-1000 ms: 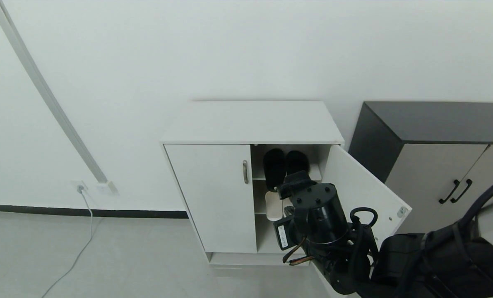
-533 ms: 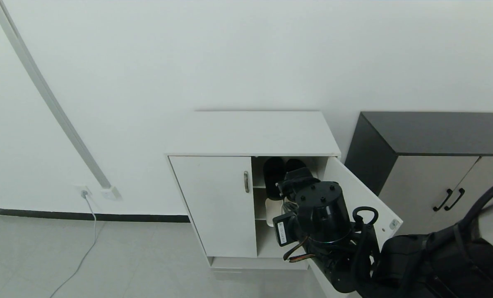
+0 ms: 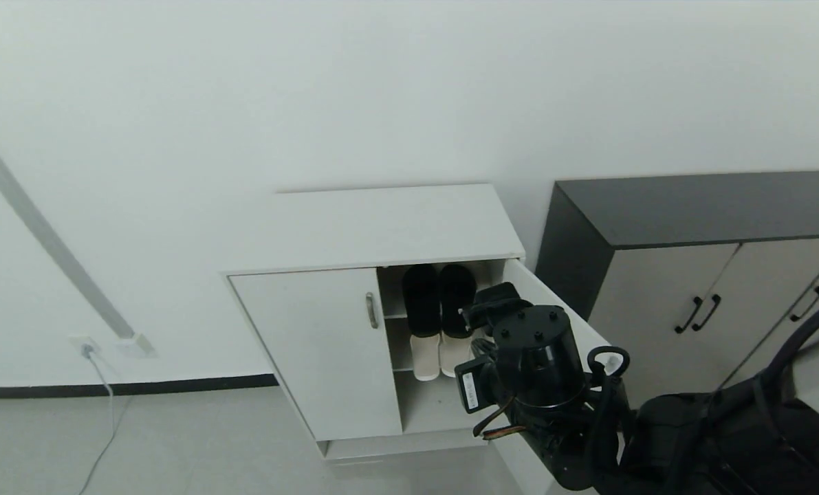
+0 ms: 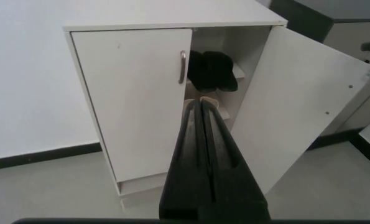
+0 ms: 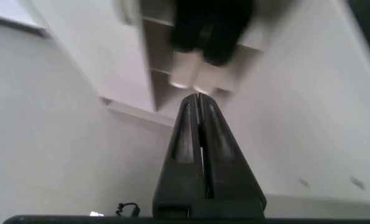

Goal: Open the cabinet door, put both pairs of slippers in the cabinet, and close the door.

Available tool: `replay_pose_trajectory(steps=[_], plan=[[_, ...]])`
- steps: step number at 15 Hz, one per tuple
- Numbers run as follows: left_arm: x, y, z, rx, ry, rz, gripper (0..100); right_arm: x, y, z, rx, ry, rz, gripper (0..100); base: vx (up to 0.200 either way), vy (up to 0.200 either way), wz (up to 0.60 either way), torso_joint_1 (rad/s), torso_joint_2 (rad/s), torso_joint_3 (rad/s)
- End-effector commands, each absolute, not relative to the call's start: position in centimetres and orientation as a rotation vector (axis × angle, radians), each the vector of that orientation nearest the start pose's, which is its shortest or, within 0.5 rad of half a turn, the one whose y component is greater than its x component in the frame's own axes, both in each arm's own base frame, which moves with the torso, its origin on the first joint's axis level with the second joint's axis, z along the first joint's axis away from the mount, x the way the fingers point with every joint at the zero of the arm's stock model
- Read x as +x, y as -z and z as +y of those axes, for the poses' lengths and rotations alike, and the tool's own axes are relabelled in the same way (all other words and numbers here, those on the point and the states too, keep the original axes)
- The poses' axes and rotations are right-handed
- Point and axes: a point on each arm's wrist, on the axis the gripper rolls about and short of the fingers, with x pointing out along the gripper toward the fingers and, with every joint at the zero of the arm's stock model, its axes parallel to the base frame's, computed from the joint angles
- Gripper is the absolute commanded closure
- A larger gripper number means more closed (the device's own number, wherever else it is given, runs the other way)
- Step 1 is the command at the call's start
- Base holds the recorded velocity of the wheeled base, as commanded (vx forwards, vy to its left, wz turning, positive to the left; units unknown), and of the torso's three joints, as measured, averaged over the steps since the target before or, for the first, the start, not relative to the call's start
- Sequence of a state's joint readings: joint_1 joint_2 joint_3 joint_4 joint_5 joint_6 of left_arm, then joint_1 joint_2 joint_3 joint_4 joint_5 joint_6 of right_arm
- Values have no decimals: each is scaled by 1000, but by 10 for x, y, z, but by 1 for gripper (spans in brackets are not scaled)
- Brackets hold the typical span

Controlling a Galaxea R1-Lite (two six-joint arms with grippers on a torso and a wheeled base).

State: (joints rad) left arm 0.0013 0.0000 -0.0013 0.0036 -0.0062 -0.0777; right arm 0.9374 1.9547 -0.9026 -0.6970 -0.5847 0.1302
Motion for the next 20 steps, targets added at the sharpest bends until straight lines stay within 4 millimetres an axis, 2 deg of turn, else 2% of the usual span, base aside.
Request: replay_pose_trajectory(steps=[1,2,8,11,13,16,18,19,20], plan=[[-23,-76,0,-78,4,3,100,222,-130,280,-115,-328,277,100,0,0,-600,17,2,-2],[-23,-76,0,-78,4,3,100,223,-130,280,-115,-325,276,100,0,0,-600,-2,-2,2],[-23,-76,0,-78,4,3,100,228,-131,277,-115,-313,265,100,0,0,0,0,0,0],[-23,-76,0,-78,4,3,100,229,-130,275,-129,-308,265,100,-200,0,0,12,6,1],[-23,-76,0,-81,3,3,100,239,-134,267,-132,-273,253,100,-100,0,0,-1,1,-4],[-23,-76,0,-81,3,3,100,263,-143,252,-128,-209,225,100,0,0,0,0,0,0],[-23,-76,0,-81,3,3,100,300,-157,231,-82,-177,200,100,0,0,0,0,0,0],[-23,-76,0,-81,4,3,100,307,-160,226,-75,-166,199,100,0,0,0,0,0,0],[-23,-76,0,-81,3,2,100,326,-165,214,-67,-132,222,100,0,0,0,0,0,0]])
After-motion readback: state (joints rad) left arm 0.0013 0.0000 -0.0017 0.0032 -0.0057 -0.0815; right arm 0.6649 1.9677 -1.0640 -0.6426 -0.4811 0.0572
